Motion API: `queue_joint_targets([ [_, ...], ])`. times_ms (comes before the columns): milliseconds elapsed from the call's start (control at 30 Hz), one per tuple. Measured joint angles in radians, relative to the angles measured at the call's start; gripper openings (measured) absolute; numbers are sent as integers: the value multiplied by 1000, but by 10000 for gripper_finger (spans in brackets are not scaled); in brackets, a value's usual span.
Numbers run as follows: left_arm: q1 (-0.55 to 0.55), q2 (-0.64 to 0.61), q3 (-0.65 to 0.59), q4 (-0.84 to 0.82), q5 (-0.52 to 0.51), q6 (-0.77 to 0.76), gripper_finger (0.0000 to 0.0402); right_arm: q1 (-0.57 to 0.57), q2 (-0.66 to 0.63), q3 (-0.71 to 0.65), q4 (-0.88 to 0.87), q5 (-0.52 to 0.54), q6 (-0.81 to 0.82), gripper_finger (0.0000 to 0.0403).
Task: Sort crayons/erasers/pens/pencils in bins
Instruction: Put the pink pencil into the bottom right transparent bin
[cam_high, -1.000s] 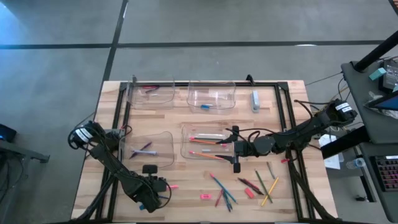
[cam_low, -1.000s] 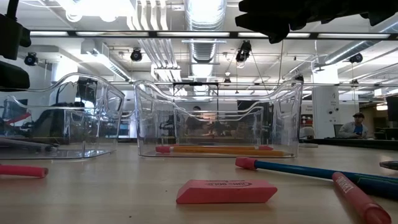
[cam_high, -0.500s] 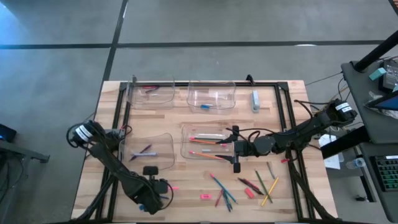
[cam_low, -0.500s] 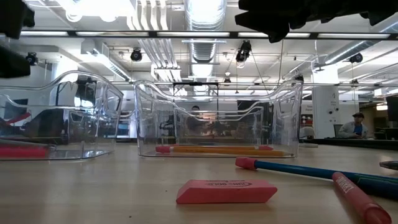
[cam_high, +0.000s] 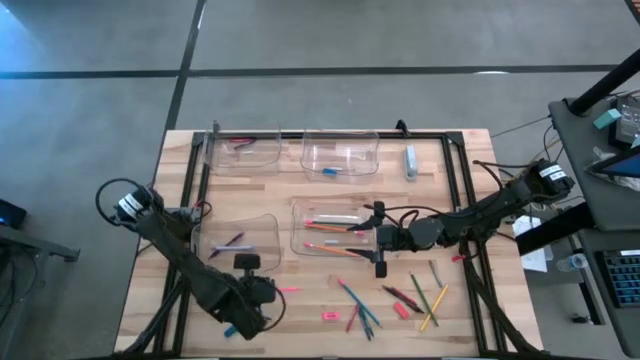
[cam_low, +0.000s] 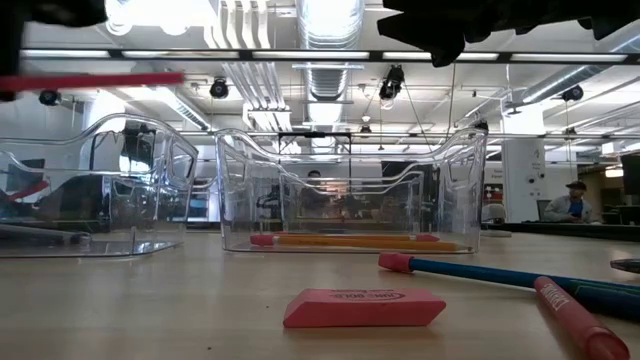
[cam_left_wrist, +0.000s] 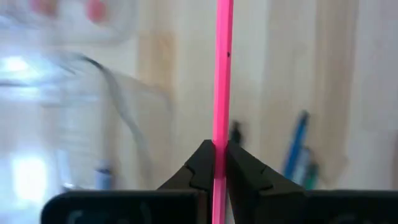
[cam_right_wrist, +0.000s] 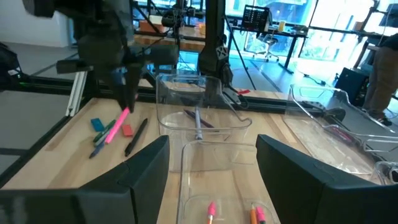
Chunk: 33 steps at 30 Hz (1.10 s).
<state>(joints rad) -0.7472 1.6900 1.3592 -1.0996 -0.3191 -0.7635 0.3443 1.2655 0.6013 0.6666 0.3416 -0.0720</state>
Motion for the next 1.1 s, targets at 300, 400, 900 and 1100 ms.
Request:
queue_joint_targets([
  [300, 235, -17, 59, 23, -129, 403, 9, 0, -1, 0, 52, -80, 19, 228],
  [400, 329, -17, 60, 118, -127, 553, 9, 11, -21, 0, 45, -106, 8, 228],
  [900, 584, 2, -2, 553, 5, 966, 9, 60, -258, -169, 170, -107, 12, 228],
  [1100, 616, 3, -74, 673, 60, 1033, 9, 60, -262, -232, 279, -106, 46, 228],
])
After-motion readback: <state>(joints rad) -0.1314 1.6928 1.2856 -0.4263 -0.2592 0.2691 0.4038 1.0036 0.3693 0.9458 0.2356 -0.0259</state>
